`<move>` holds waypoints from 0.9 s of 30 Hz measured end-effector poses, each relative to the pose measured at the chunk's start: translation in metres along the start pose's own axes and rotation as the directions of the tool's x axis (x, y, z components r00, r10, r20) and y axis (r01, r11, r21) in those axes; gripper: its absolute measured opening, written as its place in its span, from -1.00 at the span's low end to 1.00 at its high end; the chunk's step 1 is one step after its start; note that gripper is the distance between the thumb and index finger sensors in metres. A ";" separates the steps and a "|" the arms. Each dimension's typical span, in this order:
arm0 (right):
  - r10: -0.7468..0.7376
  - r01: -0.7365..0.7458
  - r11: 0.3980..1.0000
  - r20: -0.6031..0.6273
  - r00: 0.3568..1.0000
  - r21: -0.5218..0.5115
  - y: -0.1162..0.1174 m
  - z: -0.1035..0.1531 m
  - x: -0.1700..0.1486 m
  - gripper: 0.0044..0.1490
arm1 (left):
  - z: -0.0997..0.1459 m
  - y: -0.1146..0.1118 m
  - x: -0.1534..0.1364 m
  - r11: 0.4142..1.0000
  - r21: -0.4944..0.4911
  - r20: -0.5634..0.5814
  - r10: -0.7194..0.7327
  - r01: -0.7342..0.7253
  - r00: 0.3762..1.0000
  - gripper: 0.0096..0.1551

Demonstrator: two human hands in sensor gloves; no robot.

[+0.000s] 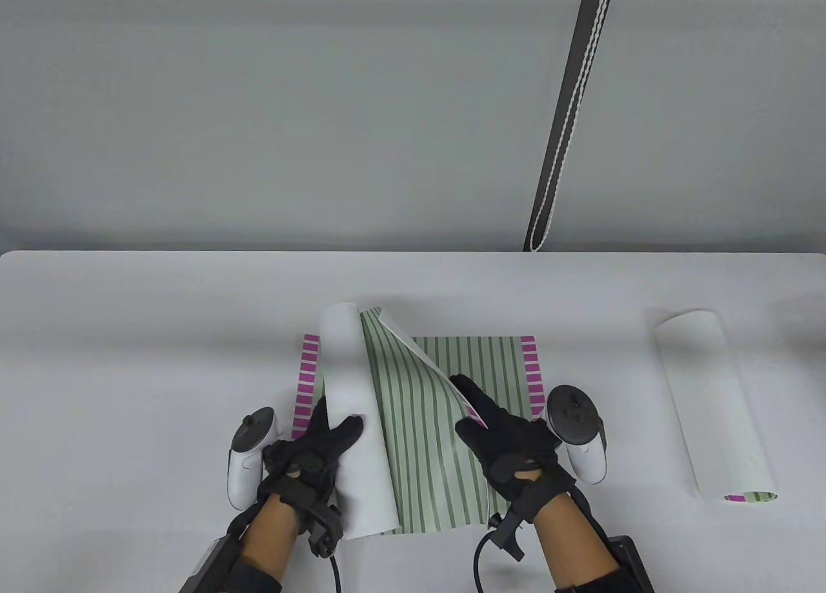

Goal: Unroll mouse pads and stack together

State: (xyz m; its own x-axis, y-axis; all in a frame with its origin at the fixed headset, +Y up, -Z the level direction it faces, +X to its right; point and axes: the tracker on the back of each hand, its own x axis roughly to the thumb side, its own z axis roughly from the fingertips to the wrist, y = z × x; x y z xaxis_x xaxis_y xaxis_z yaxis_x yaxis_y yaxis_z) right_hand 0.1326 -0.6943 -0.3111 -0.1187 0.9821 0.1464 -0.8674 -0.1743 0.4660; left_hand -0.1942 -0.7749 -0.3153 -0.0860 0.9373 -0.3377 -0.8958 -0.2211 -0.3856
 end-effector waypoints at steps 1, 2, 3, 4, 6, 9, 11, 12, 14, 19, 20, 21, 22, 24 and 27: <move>-0.004 0.004 1.000 -0.001 1.000 -0.005 -0.002 0.001 -0.001 -0.23 | 0.001 0.002 0.000 1.000 0.011 0.004 0.003 -0.003 1.000 0.27; -0.007 0.007 1.000 -0.002 1.000 -0.015 -0.004 0.001 -0.002 -0.23 | 0.001 0.003 0.001 1.000 0.017 0.009 0.005 -0.006 1.000 0.24; -0.011 0.011 1.000 -0.004 1.000 -0.018 -0.006 0.002 -0.003 -0.23 | 0.001 0.004 0.002 1.000 0.015 0.014 0.006 -0.006 1.000 0.22; -0.020 0.020 1.000 -0.004 1.000 -0.024 -0.008 0.002 -0.003 -0.23 | 0.001 0.005 0.002 1.000 0.007 0.021 0.009 -0.009 1.000 0.21; -0.030 0.030 0.999 -0.002 1.000 -0.033 -0.011 0.004 -0.004 -0.23 | 0.002 0.007 0.003 1.000 0.003 0.032 0.023 -0.024 0.999 0.18; -0.037 0.037 0.998 -0.001 0.999 -0.044 -0.016 0.005 -0.003 -0.23 | 0.004 0.012 0.004 0.999 0.020 0.042 0.046 -0.047 0.998 0.11; -0.042 0.042 0.998 0.001 0.999 -0.047 -0.017 0.006 -0.003 -0.23 | 0.006 0.016 0.004 0.998 0.035 0.044 0.041 -0.043 0.998 0.06; -0.045 0.045 0.998 0.002 0.999 -0.046 -0.017 0.006 -0.003 -0.23 | 0.006 0.017 0.003 0.998 0.030 0.044 0.044 -0.046 0.998 0.05; -0.045 0.045 0.998 0.007 0.999 -0.038 -0.014 0.005 -0.001 -0.23 | 0.006 0.017 0.002 0.998 0.008 0.039 0.056 -0.057 0.998 0.05; -0.031 0.031 0.999 0.022 0.999 -0.008 -0.006 0.003 0.005 -0.22 | 0.005 0.011 -0.003 0.998 -0.027 -0.001 0.064 -0.064 0.998 0.23; -0.034 0.034 0.999 0.026 0.999 -0.004 -0.005 0.003 0.006 -0.22 | 0.005 0.010 -0.003 0.998 -0.031 -0.013 0.050 -0.050 0.999 0.28; -0.037 0.037 0.999 0.029 0.999 -0.002 -0.005 0.003 0.008 -0.22 | 0.004 0.009 -0.004 0.999 -0.030 -0.016 0.039 -0.040 0.999 0.31; -0.031 0.031 1.000 0.031 0.999 -0.002 -0.004 0.003 0.009 -0.22 | 0.004 0.007 -0.003 0.999 -0.031 -0.020 0.031 -0.032 0.999 0.35; -0.021 0.021 1.000 0.034 0.999 -0.001 -0.005 0.003 0.010 -0.22 | 0.004 0.007 -0.003 1.000 -0.019 -0.027 0.018 -0.019 0.999 0.36; -0.020 0.021 1.000 0.037 0.999 -0.010 -0.011 0.004 0.011 -0.23 | 0.004 0.009 -0.003 1.000 0.011 -0.025 0.027 -0.027 0.999 0.31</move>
State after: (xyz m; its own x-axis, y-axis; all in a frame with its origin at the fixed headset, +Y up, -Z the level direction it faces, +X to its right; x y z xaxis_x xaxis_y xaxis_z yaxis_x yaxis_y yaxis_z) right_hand 0.1431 -0.6813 -0.3110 -0.0831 0.9821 0.1691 -0.8743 -0.1533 0.4605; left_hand -0.2042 -0.7788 -0.3139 -0.0993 0.9239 -0.3694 -0.8980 -0.2431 -0.3666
